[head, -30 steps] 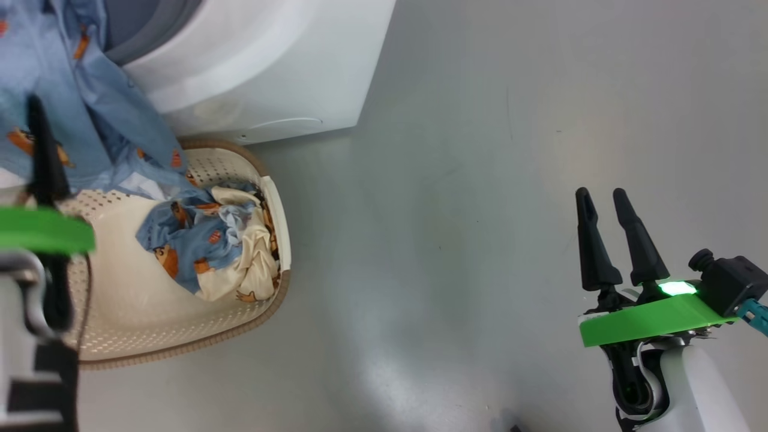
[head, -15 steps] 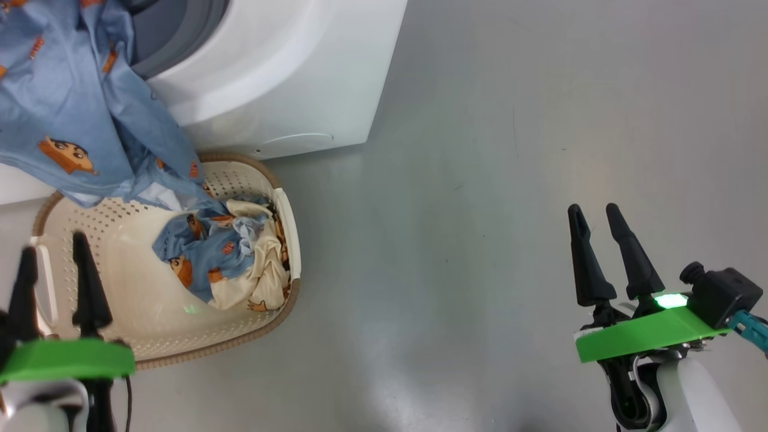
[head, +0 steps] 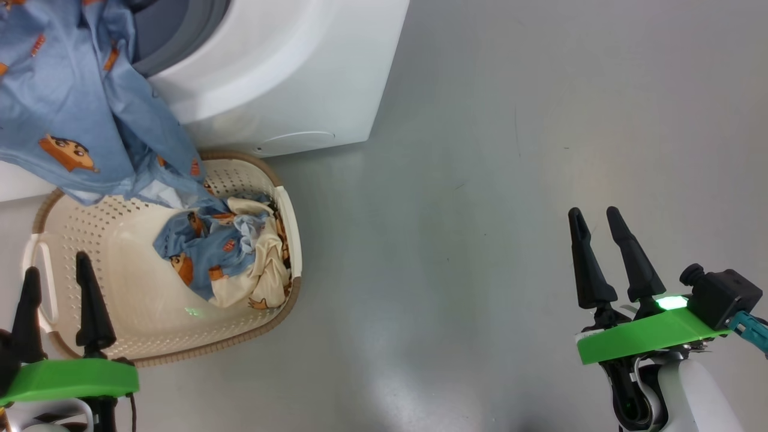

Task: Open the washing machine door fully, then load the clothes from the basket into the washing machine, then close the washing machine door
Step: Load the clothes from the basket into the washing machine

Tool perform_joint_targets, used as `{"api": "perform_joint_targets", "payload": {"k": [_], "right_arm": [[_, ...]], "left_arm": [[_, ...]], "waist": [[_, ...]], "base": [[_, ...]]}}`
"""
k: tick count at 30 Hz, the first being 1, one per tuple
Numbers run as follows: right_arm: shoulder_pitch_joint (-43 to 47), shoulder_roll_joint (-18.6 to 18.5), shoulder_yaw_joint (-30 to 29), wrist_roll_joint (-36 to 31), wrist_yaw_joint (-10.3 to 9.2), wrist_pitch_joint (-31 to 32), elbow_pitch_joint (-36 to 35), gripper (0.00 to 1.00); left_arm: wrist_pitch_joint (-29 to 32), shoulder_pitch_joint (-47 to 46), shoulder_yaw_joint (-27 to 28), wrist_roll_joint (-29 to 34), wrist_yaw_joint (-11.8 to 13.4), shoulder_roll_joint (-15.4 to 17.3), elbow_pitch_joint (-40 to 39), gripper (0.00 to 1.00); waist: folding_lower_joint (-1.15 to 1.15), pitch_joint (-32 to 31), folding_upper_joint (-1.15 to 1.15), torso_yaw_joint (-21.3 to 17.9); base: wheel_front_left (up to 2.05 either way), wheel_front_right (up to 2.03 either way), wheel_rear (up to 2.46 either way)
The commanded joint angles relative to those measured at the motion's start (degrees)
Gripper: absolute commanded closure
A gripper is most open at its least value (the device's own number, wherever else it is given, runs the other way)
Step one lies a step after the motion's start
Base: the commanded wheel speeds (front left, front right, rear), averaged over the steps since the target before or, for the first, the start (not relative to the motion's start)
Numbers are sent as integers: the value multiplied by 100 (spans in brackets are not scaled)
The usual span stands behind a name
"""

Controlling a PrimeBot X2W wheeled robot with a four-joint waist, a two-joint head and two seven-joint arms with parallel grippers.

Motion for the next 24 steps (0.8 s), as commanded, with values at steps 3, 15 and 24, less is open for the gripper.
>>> {"api": "perform_joint_targets", "payload": {"k": [3, 15, 24], "right_arm": [[-39, -46, 150, 19, 9, -43, -95, 0], [-151, -37, 169, 20, 9, -43, -110, 0], [-287, 2, 192, 12, 9, -43, -163, 0]], "left_arm": [[-30, 62, 186, 108, -9, 47, -92, 0], [-30, -390, -30, -44, -9, 123, 436, 0], [-30, -1338, -636, -199, -9, 456, 1596, 0]], "waist": [[0, 37, 0, 7], [0, 167, 0, 49], [0, 416, 0, 33]], "base": [[0, 0, 0], [0, 0, 0], [0, 0, 0]]}}
